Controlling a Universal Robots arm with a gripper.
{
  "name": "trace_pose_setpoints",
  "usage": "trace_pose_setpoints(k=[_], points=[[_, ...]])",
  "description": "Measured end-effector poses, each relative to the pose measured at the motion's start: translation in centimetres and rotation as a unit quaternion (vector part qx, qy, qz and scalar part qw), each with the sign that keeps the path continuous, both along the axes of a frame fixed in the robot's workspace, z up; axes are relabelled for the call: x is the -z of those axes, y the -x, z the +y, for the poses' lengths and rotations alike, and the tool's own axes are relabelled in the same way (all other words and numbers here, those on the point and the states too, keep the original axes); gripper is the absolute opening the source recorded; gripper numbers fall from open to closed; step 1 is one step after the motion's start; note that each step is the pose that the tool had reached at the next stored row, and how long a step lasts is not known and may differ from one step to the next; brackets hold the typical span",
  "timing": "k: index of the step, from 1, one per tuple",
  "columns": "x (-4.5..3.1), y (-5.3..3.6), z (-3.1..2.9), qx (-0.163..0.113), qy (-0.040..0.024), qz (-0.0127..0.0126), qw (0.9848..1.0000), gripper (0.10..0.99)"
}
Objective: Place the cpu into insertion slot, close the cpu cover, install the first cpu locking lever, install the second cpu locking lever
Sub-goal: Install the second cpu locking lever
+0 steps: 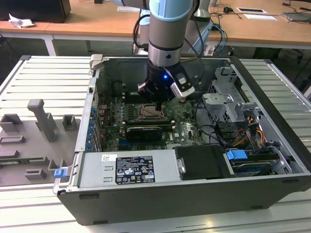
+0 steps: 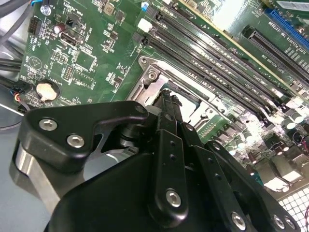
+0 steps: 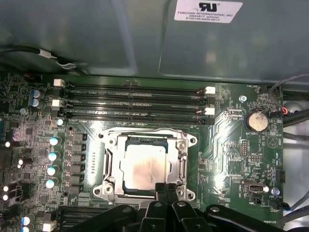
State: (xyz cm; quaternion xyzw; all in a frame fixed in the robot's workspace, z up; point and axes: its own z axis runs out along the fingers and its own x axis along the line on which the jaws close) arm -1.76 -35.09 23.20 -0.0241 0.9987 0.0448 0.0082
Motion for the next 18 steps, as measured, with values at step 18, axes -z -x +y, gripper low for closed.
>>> trace_pose_setpoints(k=[18], points=[[-0.78, 0.00, -0.83, 0.000, -0.0001, 0.0000, 1.0000, 0.106]])
